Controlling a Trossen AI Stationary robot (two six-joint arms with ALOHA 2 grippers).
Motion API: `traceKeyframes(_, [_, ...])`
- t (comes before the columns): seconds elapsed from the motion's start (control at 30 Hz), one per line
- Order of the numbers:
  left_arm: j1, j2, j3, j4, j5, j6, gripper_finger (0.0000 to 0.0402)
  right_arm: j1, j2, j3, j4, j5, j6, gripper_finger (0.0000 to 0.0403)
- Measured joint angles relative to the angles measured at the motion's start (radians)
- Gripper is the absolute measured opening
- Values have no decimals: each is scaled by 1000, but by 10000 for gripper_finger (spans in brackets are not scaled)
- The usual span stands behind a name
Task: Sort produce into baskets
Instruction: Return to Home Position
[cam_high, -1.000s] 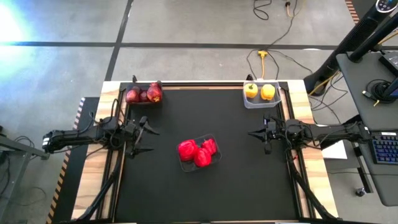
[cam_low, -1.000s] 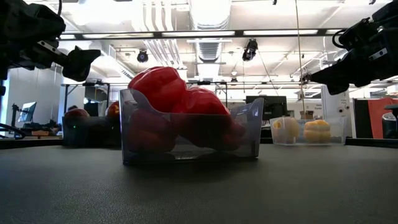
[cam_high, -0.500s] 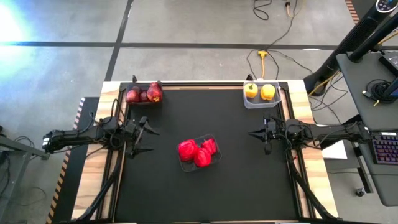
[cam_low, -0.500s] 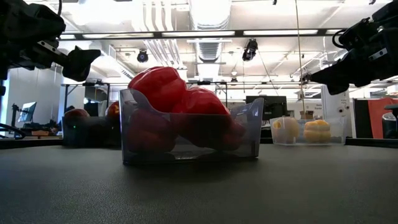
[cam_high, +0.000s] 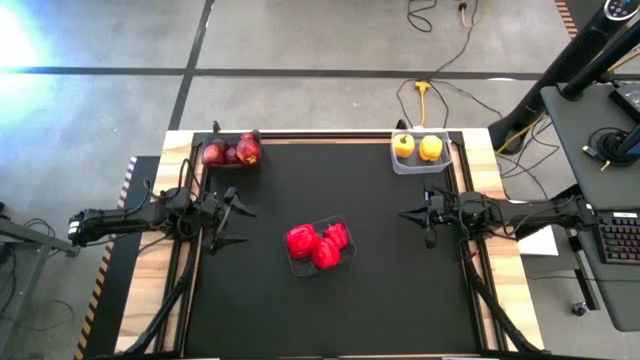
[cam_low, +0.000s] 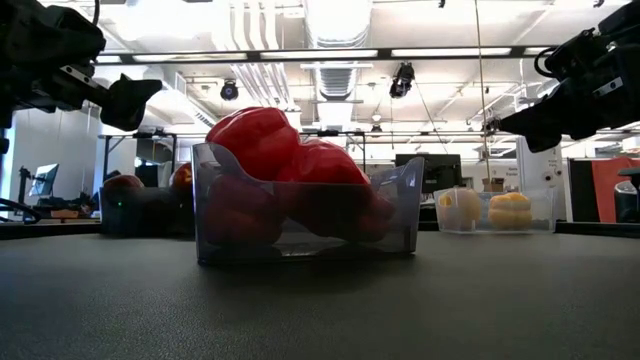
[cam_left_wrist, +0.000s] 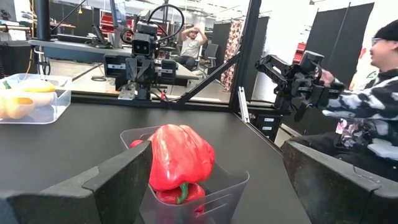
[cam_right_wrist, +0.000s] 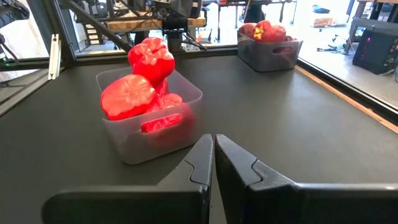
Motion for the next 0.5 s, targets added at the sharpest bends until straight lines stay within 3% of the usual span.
traceKeyframes(0.33, [0, 0, 0, 0, 0, 0, 341, 5, -13, 0, -2, 0, 0, 11])
traceKeyframes(0.5, [0, 0, 0, 0, 0, 0, 341, 5, -91, 0, -3, 0, 0, 11])
